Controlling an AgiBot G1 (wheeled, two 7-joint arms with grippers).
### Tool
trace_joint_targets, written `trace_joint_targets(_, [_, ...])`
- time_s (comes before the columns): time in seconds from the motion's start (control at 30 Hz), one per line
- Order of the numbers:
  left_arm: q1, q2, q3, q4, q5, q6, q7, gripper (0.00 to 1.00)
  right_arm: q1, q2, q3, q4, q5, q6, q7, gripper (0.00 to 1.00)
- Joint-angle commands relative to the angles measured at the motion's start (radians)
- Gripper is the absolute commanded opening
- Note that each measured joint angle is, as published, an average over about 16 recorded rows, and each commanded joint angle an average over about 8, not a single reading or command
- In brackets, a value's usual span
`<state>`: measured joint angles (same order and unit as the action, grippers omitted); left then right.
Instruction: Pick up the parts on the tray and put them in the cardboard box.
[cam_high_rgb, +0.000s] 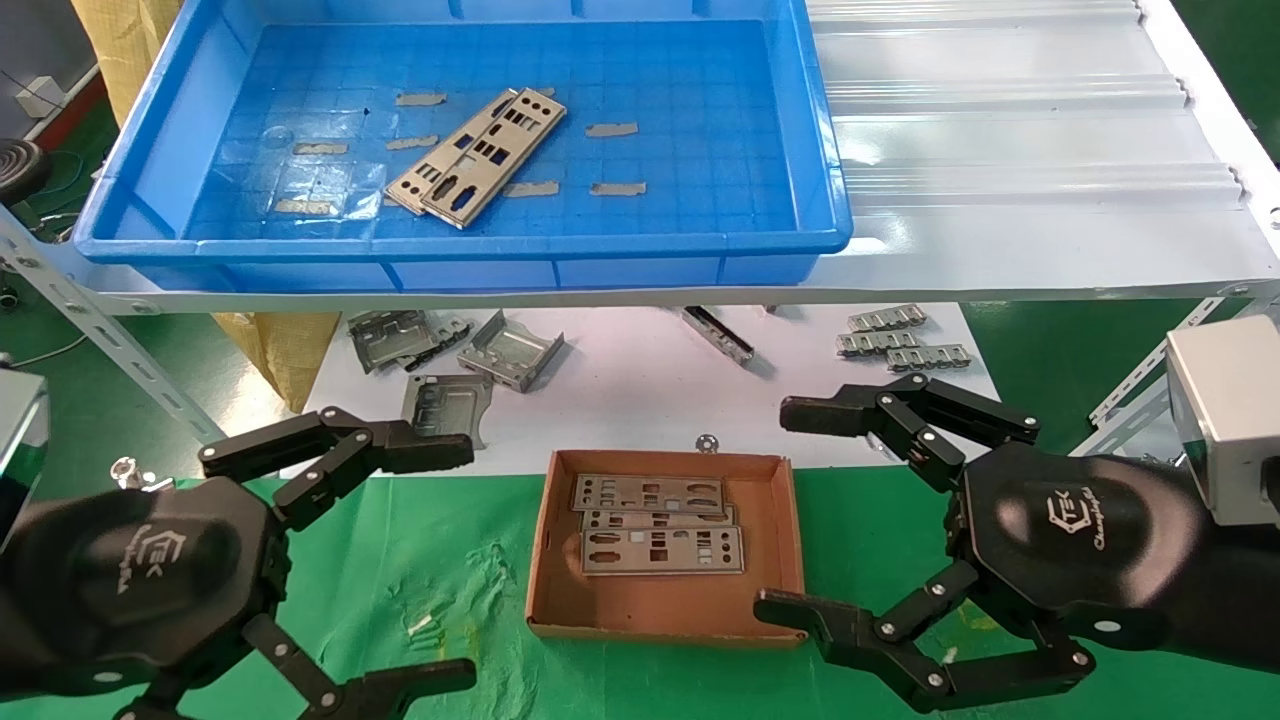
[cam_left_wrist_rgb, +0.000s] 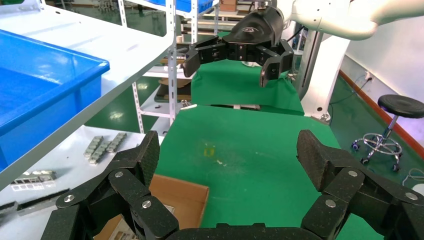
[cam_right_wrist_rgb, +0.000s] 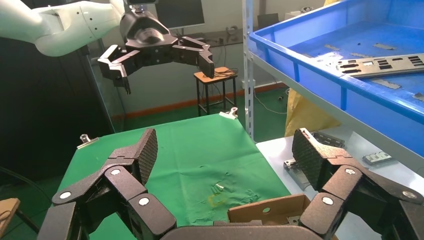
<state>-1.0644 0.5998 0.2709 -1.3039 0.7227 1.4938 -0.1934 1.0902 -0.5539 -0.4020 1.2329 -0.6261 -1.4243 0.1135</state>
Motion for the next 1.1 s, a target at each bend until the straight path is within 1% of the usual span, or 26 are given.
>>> trace_joint_targets(0.03, [-0.002, 0.002, 0.002, 0.004, 0.002, 0.0, 0.001, 1.0, 0.0, 0.0, 0.0, 0.0, 0.0, 0.0, 0.0, 1.0])
trace_joint_targets(1.1, [-0.01, 0.011, 0.008, 0.02, 0.008, 0.002, 0.006, 1.0, 0.0, 0.0, 0.0, 0.0, 0.0, 0.0, 0.0, 1.0])
